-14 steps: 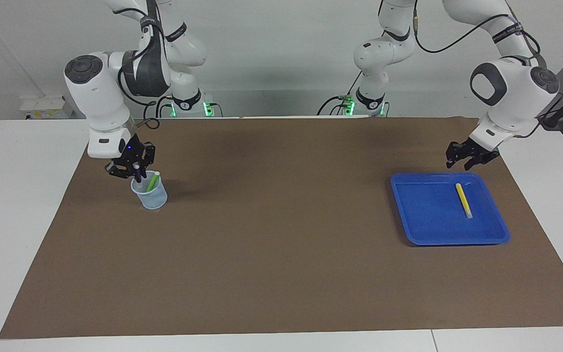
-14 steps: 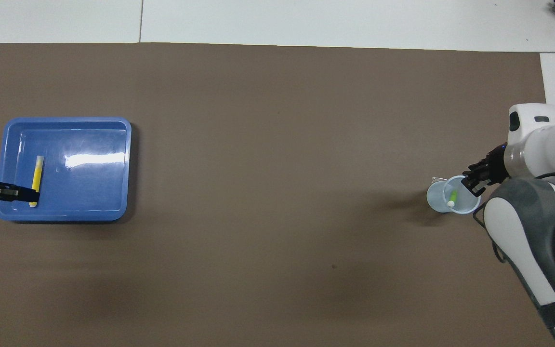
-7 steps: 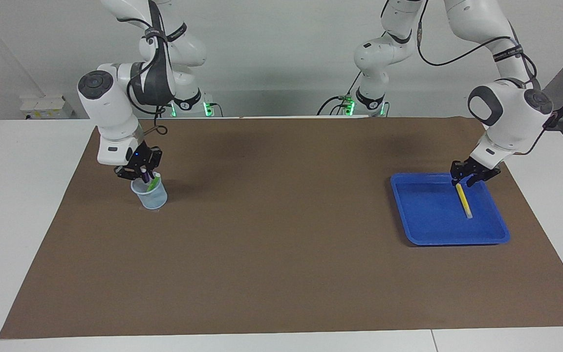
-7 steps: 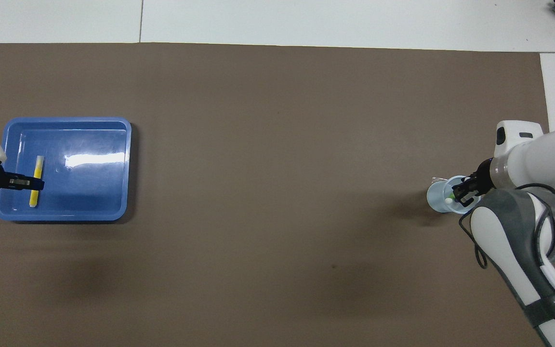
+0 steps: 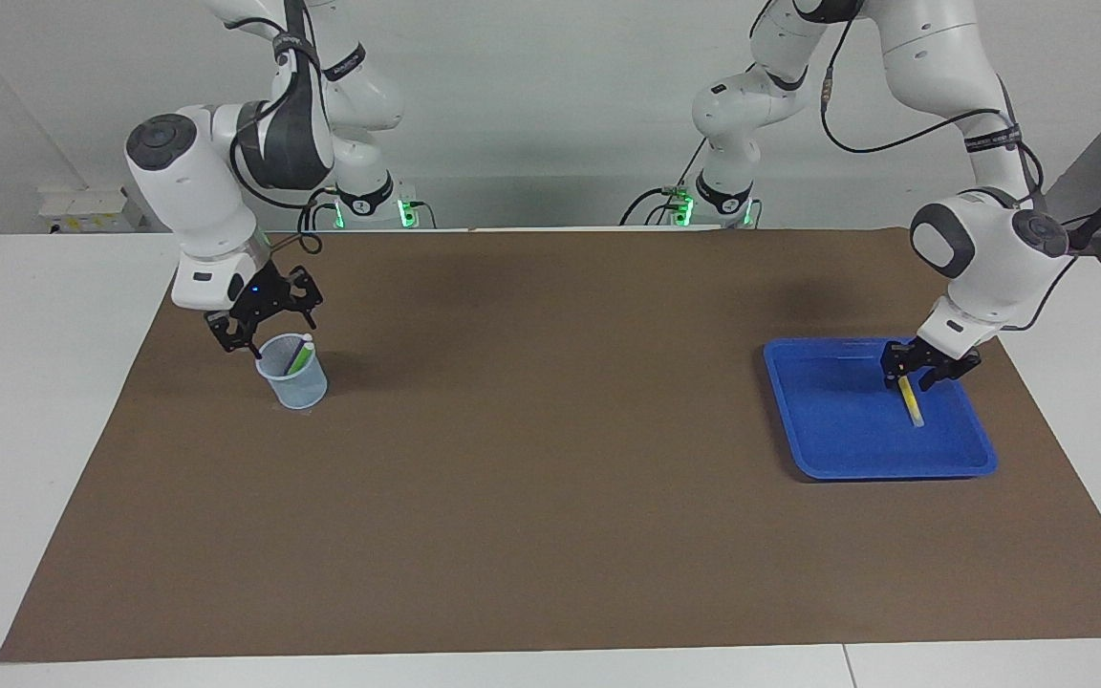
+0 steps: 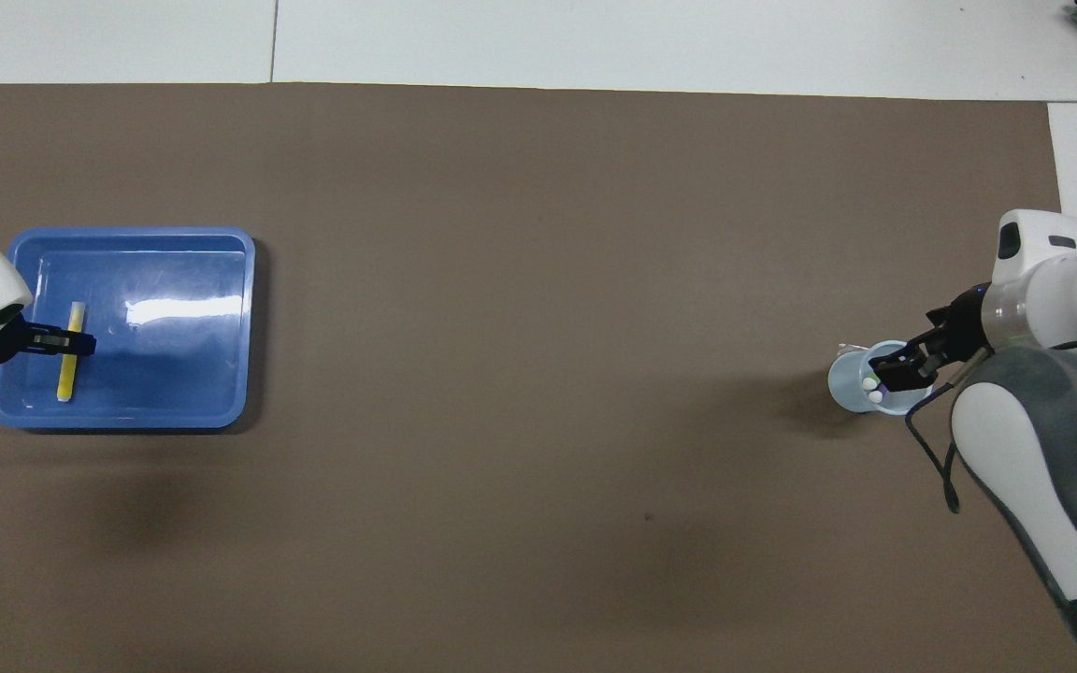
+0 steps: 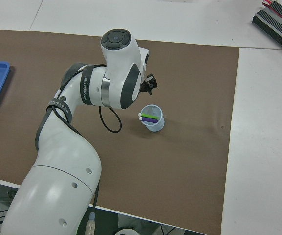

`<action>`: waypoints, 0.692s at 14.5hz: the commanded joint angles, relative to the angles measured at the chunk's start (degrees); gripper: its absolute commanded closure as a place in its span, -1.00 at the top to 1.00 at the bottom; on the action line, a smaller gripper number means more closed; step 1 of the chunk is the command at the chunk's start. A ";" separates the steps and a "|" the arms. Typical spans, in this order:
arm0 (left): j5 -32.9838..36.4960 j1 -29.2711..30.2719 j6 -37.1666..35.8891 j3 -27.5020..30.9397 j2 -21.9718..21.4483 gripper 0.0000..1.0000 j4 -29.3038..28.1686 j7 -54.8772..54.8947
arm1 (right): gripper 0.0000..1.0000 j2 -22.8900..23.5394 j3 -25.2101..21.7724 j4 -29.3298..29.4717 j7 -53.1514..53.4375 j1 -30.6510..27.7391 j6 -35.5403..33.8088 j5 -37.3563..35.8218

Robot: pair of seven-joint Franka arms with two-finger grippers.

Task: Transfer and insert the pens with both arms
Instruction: 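Lower the purple pen into the white cup with the right gripper, then open the right gripper and pull it back from the cup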

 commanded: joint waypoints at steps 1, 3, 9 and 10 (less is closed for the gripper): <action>1.75 1.05 2.05 -0.37 2.50 0.16 1.75 0.53 | 1.00 -0.55 0.60 4.48 1.99 0.15 -3.70 7.24; 1.75 1.05 3.72 -0.37 3.64 0.12 1.84 0.53 | 1.00 -0.55 0.69 6.24 7.07 1.38 -4.49 11.47; 1.75 1.05 6.54 -0.37 5.23 -0.64 1.67 0.44 | 1.00 -0.11 0.69 10.28 23.69 6.56 -2.39 20.53; 1.84 1.05 6.54 -0.37 5.23 -0.90 1.58 0.44 | 1.00 0.15 0.69 10.81 25.45 7.10 -1.95 20.98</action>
